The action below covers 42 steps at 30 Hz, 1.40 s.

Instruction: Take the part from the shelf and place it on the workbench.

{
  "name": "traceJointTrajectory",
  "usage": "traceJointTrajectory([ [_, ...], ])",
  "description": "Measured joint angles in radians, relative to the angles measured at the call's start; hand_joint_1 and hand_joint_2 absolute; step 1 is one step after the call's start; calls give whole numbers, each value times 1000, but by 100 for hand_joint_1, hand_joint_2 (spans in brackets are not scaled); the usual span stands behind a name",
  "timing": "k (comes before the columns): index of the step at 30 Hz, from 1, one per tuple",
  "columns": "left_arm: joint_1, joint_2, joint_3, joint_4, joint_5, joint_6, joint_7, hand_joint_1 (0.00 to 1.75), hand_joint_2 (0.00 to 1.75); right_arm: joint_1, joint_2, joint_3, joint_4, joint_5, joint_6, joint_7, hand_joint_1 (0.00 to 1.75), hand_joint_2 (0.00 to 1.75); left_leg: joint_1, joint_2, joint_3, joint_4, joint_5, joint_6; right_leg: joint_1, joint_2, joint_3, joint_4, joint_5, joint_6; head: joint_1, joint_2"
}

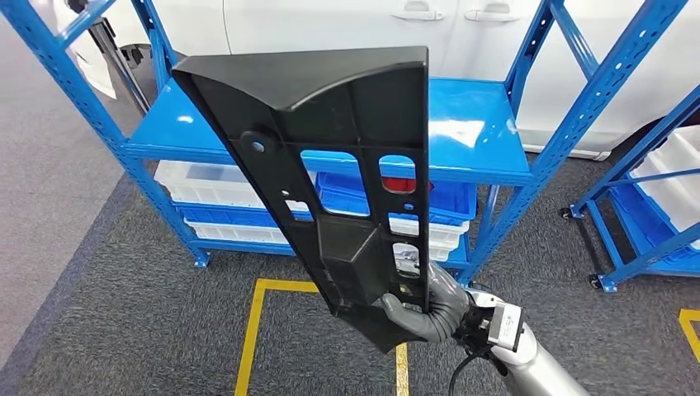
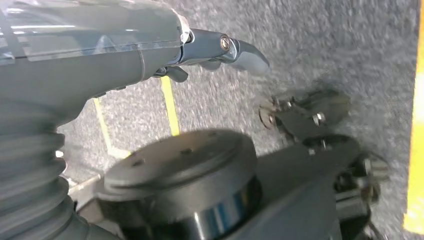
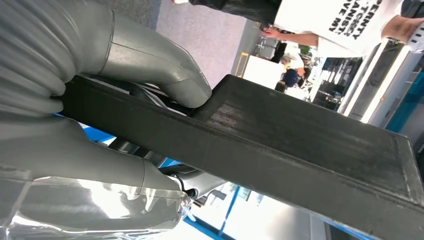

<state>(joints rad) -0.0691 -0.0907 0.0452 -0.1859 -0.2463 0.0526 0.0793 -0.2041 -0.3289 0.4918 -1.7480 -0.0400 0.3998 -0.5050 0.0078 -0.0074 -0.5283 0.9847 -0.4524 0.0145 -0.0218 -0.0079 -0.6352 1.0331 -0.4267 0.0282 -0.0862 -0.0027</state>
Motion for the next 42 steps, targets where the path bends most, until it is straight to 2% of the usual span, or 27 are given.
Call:
traceJointTrajectory([
  [3, 0, 0, 0, 0, -5, 2, 0, 0, 175, 3, 6, -10, 0, -2, -2, 0, 175, 175, -9, 6, -41, 0, 32, 21, 0, 3, -51, 176, -142, -3, 0, 0],
  [4, 0, 0, -1, 0, -9, 2, 1, 0, 175, 6, 6, -14, 0, -2, -3, 1, 175, 175, -13, 6, -56, 1, 43, 23, 2, 3, -59, 232, -164, -5, 0, 0],
  [5, -1, 0, -1, 0, -13, 2, 1, 0, 175, 10, 6, -17, 0, -2, -4, 1, 175, 175, -17, 7, -71, 3, 54, 24, 4, 3, -55, 262, -163, -7, 0, 0],
  [6, -1, 0, -3, 0, -16, 2, 1, 0, 175, 14, 6, -20, 0, -1, -6, 2, 175, 175, -21, 7, -87, 4, 65, 25, 7, 3, -34, 258, -141, -12, 0, 0],
  [8, -4, 0, -6, 0, -23, 4, -4, 0, 175, 23, 6, -26, -1, 4, -14, 2, 175, 175, -25, 7, -114, 8, 86, 24, 17, 3, 56, 152, -93, -28, 0, 0],
  [10, -5, 1, -8, 0, -26, 10, -6, 0, 175, 28, 6, -35, -7, 9, -20, 2, 175, 175, -27, 8, -130, 8, 106, 19, 28, -1, 150, 8, -95, -41, 0, 0],
  [12, -5, 6, -8, 0, -25, 17, 3, 0, 175, 34, 7, -44, -16, 10, -21, 2, 175, 175, -25, 9, -135, 3, 127, 9, 37, -2, 180, -53, -104, -47, 0, 0],
  [14, -4, 16, -8, 0, -24, 22, 16, 0, 175, 41, 7, -50, -21, 13, -20, 3, 175, 175, -24, 8, -141, -1, 134, -2, 33, -5, 167, -62, -79, -53, 0, 0],
  [15, -4, 21, -8, 1, -21, 23, 21, 0, 175, 44, 7, -52, -23, 16, -20, 4, 175, 175, -24, 7, -148, 13, 110, -8, 30, -7, 157, -67, -64, -58, 0, 0],
  [18, -6, 30, -7, 1, -17, 24, 25, 0, 175, 52, 6, -54, -30, 24, -20, 7, 175, 175, -15, 6, -173, 166, -45, -27, 26, -11, 114, -69, -22, -67, 0, 0],
  [19, -7, 32, -7, 1, -18, 23, 25, 0, 175, 53, 5, -55, -31, 26, -20, 7, 175, 175, -11, 6, -175, 230, -75, -33, 26, -11, 97, -67, -9, -66, 0, 0],
  [20, -8, 33, -7, 1, -18, 22, 25, 0, 175, 54, 5, -55, -31, 26, -20, 7, 175, 175, -6, 6, -168, 277, -78, -39, 25, -11, 78, -65, 5, -64, 0, 0],
  [21, -8, 34, -7, 1, -19, 22, 25, 0, 175, 55, 5, -55, -31, 27, -19, 8, 175, 175, -1, 6, -151, 297, -59, -43, 24, -11, 58, -62, 19, -62, 0, 0],
  [23, -8, 35, -7, 1, -22, 19, 26, 0, 175, 55, 5, -56, -32, 27, -19, 8, 175, 175, 7, 6, -72, 233, -10, -48, 22, -9, 17, -53, 45, -54, 0, 0],
  [25, -8, 35, -8, 1, -25, 15, 27, 0, 175, 55, 5, -60, -37, 27, -19, 12, 175, 175, 7, 3, 40, 79, -33, -45, 20, -7, -13, -42, 67, -43, 0, 0],
  [26, -6, 35, -8, 1, -26, 13, 27, 0, 175, 53, 4, -62, -39, 27, -19, 15, 175, 175, 4, 2, 76, 19, -55, -39, 18, -7, -21, -40, 77, -36, 0, 0],
  [28, -3, 35, -8, 1, -28, 10, 28, 0, 175, 49, 4, -65, -41, 27, -19, 21, 175, 175, -4, 0, 89, -24, -66, -23, 13, -9, -27, -42, 98, -23, 0, 0],
  [30, -4, 35, -9, 2, -29, 9, 27, 0, 175, 47, 7, -66, -41, 27, -19, 26, 175, 175, -5, 3, 69, -25, -43, -7, 8, -7, -41, -29, 77, -14, 0, 0],
  [31, -5, 34, -9, 2, -29, 8, 26, 0, 175, 47, 9, -67, -41, 27, -19, 29, 175, 175, -5, 5, 56, -27, -31, 1, 7, -5, -55, 1, 38, -11, 0, 0],
  [33, -5, 32, -10, 3, -29, 9, 20, 0, 175, 46, 14, -70, -41, 27, -19, 35, 175, 175, -7, 7, 26, -27, -9, 10, 6, -3, -89, 119, -65, -10, 0, 0],
  [34, -5, 30, -10, 3, -29, 10, 17, 0, 175, 46, 15, -71, -41, 27, -19, 37, 175, 175, -9, 7, 12, -27, 3, 11, 6, -2, -104, 189, -94, -10, 0, 0],
  [35, -5, 29, -10, 3, -29, 11, 15, 0, 175, 46, 15, -71, -41, 27, -19, 39, 175, 175, -10, 7, -2, -26, 15, 11, 6, -2, -111, 245, -95, -10, 0, 0],
  [36, -6, 28, -10, 3, -29, 11, 12, 0, 175, 46, 15, -72, -41, 24, -18, 41, 175, 175, -11, 8, -18, -24, 27, 10, 6, -2, -106, 274, -72, -10, 0, 0],
  [38, -6, 26, -10, 3, -29, 11, 7, 0, 175, 42, 15, -73, -41, 15, -14, 46, 175, 175, -12, 12, -47, -18, 46, 6, 7, -7, -40, 225, -11, -15, 0, 0],
  [39, -6, 25, -10, 3, -29, 11, 4, 0, 175, 38, 15, -74, -41, 9, -12, 49, 175, 175, -13, 15, -59, -13, 53, 4, 10, -20, 15, 155, -8, -18, 0, 0],
  [40, -5, 23, -10, 3, -28, 11, 2, 0, 175, 32, 15, -75, -41, 4, -11, 51, 175, 175, -15, 19, -66, -7, 57, 1, 15, -32, 69, 79, -25, -23, 0, 0],
  [42, -5, 21, -9, 3, -27, 11, 1, 0, 175, 21, 15, -77, -43, -3, -11, 53, 175, 175, -17, 29, -74, 2, 64, -9, 23, -45, 130, -21, -71, -32, 0, 0],
])
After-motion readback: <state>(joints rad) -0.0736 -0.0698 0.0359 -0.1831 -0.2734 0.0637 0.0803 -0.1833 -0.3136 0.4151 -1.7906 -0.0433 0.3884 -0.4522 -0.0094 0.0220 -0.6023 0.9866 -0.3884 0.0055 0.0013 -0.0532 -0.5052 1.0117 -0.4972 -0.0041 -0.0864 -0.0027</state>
